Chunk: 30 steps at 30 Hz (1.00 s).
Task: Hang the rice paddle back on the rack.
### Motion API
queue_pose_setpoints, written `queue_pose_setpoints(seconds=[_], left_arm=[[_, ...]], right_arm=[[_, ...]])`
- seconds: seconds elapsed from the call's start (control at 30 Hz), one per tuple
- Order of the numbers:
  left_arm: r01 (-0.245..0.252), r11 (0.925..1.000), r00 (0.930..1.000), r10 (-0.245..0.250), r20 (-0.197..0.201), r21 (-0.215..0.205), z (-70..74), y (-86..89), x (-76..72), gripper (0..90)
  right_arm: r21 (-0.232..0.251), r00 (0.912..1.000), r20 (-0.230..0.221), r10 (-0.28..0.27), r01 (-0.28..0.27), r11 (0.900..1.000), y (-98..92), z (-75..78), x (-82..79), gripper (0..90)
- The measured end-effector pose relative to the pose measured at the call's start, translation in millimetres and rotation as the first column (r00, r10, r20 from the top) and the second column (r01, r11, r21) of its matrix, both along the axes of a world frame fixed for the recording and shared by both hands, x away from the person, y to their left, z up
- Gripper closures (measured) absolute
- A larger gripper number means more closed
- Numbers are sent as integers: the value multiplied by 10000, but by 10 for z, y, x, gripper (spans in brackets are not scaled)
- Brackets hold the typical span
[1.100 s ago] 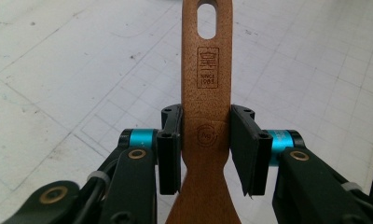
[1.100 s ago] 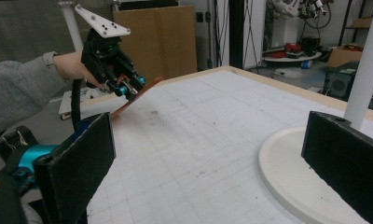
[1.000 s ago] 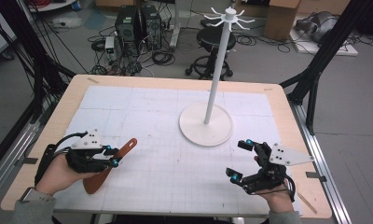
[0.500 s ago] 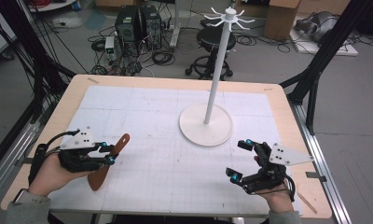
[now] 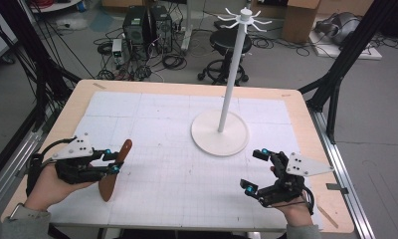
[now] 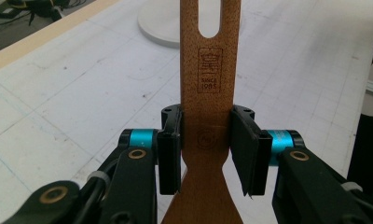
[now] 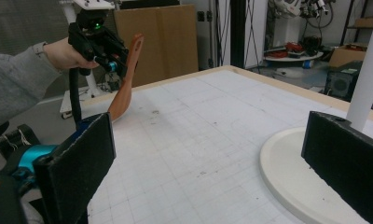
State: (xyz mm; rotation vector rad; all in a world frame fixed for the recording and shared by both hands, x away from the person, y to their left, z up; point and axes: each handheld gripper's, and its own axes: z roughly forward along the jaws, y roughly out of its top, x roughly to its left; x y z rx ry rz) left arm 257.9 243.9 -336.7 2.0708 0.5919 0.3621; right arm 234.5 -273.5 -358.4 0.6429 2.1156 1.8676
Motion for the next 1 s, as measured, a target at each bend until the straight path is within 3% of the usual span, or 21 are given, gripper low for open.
queue_pose_setpoints(seconds=[0.3, 0.47, 0.63, 1.0], left_arm=[[25, 9988, 9999, -18, 150, -491, 35, -17, -28, 651], [-61, 9935, 9999, 70, 73, -1135, 1, 4, -14, 651], [-135, 9922, 9999, 145, 70, -1241, -33, 1, 5, 651], [42, 9910, 9987, 27, 514, -1341, 0, -140, 4, 651]], right_arm=[[89, 10000, 49, -4, 3, 10000, -4, 1, 27, 18], [46, 9999, -24, 112, -112, 9999, 13, -14, 49, 18], [49, 9999, 44, 167, -168, 9998, 23, -2, 49, 18], [-24, 10000, 12, 19, -19, 10000, -25, 1, 0, 18]])
